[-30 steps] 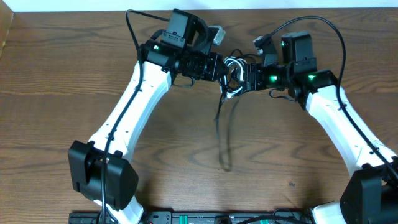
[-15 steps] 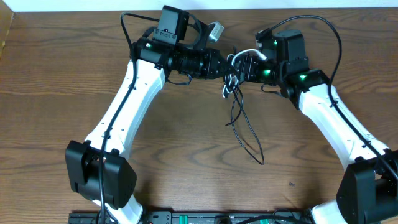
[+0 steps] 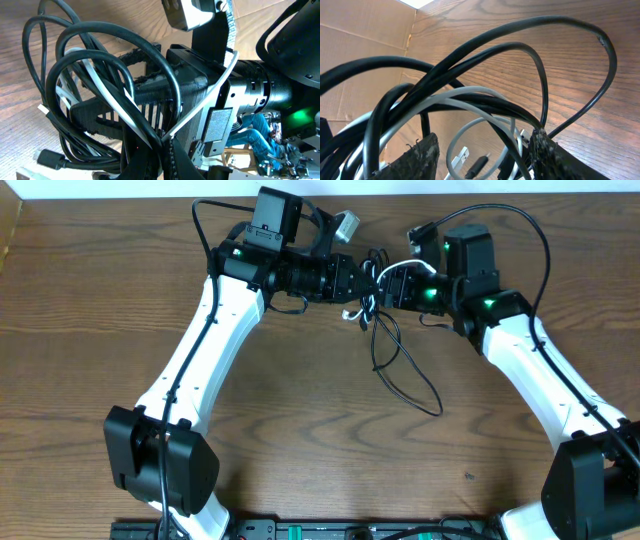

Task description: Untangle cables

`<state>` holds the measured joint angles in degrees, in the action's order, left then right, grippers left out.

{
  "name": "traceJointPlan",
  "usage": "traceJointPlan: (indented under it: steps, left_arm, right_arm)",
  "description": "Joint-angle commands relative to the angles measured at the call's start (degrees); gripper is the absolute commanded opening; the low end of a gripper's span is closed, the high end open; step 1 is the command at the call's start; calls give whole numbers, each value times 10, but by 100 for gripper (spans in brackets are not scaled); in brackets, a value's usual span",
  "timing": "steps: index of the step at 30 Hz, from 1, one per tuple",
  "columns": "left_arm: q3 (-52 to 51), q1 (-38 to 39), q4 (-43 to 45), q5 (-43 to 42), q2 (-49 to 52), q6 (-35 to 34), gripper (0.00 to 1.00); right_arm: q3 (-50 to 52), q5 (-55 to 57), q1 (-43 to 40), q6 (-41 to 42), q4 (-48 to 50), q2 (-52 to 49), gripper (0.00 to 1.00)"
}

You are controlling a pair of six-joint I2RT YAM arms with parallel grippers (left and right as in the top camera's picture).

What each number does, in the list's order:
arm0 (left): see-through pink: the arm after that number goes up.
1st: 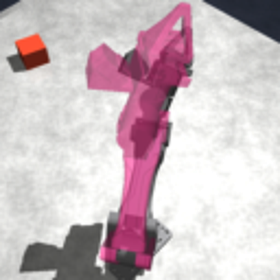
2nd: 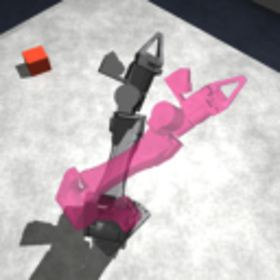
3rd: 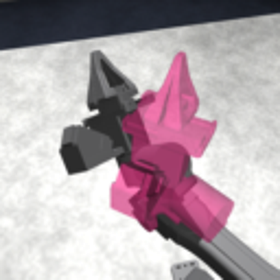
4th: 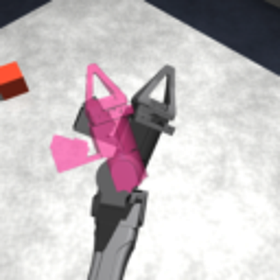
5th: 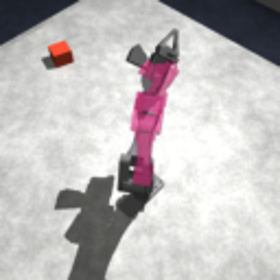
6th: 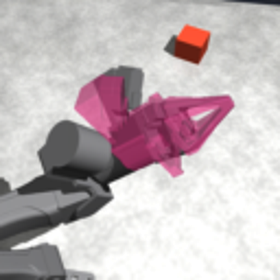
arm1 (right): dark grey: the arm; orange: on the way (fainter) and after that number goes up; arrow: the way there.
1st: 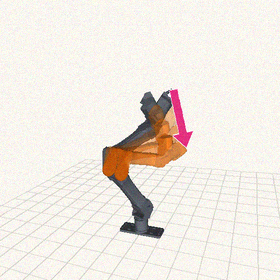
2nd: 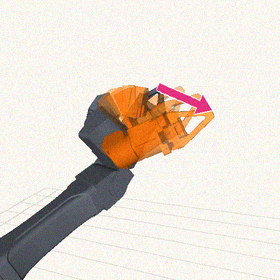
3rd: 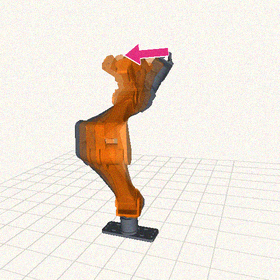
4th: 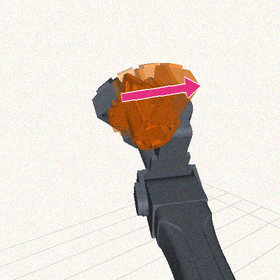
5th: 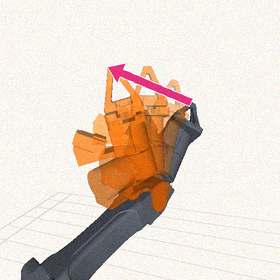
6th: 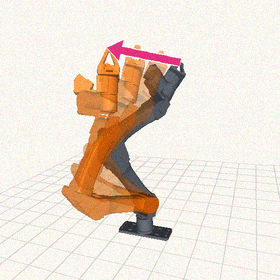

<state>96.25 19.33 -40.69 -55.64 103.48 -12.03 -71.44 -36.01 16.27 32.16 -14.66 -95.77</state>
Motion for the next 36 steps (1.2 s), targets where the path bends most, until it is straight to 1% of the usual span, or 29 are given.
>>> traceJointPlan:
  steps: [1, 3, 8, 11, 13, 15, 19, 23, 27, 31, 34, 36]
  left_arm:
    - [4, -1, 10, -18, -1, -21, 7]
    - [4, -1, 18, -23, -1, -38, 7]
    - [4, -1, 66, -85, -1, -78, 7]
    - [4, -8, 98, -114, -1, -111, 8]
    - [4, -19, 124, -134, -1, -137, 7]
    - [4, -34, 153, -155, -1, -169, 8]
    - [4, -64, 211, -192, -1, -225, 7]
    - [4, -94, 274, -216, -2, -284, 7]
    - [4, -120, 344, -226, -7, -328, 8]
    - [4, -142, 370, -205, -24, -331, 7]
    - [4, -158, 369, -179, -40, -310, 7]
    - [4, -159, 345, -167, -43, -281, 8]
  right_arm:
    - [-1, -31, 11, 6, 6, -9, 57]
    - [-1, -20, 18, 6, 6, -23, 55]
    - [-1, -23, 21, 28, 26, -83, 45]
    - [-1, -16, 17, 28, 26, -99, 37]
    - [-1, -9, 10, 28, 19, -104, 34]
    - [-1, 16, 2, 28, 4, -106, 28]
    - [-1, 52, -10, 25, -27, -108, 18]
    - [0, 97, -16, 10, -70, -108, 1]
    - [0, 126, -17, -13, -106, -108, 1]
    - [2, 137, -17, -44, -131, -108, 1]
    - [7, 142, -17, -73, -146, -108, 1]
    - [7, 127, -16, -89, -148, -108, 1]
